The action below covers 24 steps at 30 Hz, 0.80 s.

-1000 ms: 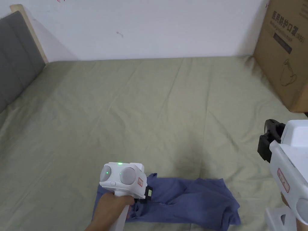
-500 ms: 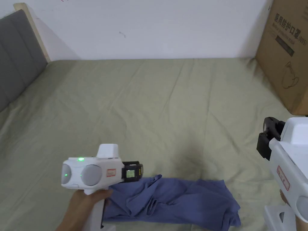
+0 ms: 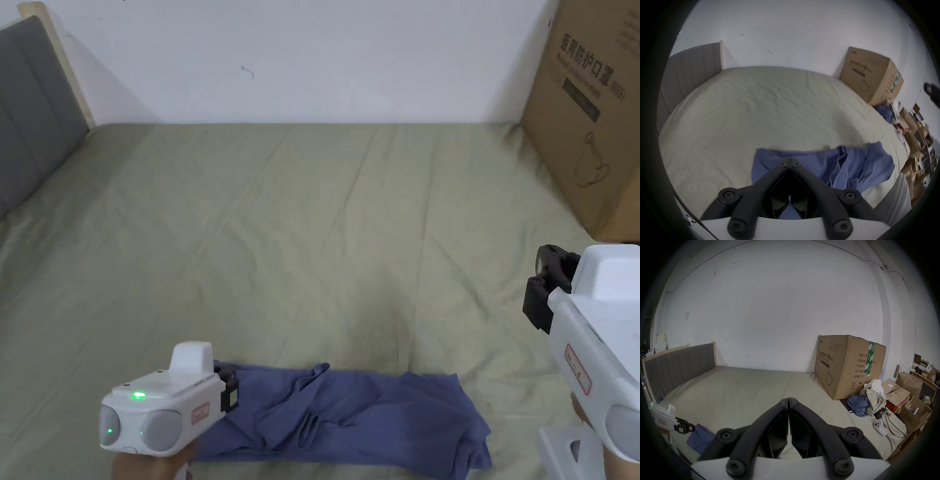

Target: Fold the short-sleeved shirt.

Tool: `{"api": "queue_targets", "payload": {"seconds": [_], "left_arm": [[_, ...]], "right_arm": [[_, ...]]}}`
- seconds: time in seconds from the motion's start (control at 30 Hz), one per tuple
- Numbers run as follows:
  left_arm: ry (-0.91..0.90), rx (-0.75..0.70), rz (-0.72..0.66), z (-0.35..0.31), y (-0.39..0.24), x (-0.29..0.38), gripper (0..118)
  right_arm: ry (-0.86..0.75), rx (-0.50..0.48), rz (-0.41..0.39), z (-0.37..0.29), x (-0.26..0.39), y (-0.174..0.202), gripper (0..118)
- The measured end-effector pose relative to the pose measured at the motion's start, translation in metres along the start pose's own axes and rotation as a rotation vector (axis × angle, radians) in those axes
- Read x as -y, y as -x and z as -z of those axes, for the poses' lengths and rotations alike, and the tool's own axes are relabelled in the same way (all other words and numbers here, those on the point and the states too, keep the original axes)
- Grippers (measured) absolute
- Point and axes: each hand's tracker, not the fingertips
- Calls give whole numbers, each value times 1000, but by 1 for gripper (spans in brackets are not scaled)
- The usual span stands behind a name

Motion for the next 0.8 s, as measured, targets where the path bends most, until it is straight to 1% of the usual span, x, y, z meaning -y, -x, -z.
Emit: {"api": "queue_targets", "payload": {"seconds": [0.23,0.33,0.37,0.53,0.67,0.8], "left_arm": [[133,72,59,36,-43,32,0],[128,87,102,41,-67,31,0],[131,112,115,41,-74,29,0],[124,140,131,45,-97,28,0],[128,148,103,46,-91,25,0],[75,209,-11,22,-64,6,0]], "right_arm": [[6,23,-8,-3,1,-10,0],[8,37,-8,-5,2,-14,0],[7,42,-6,-5,3,-15,0],[15,54,-4,-5,4,-19,0],[19,58,-5,-6,5,-20,0],[19,52,-6,-3,3,-18,0]]}}
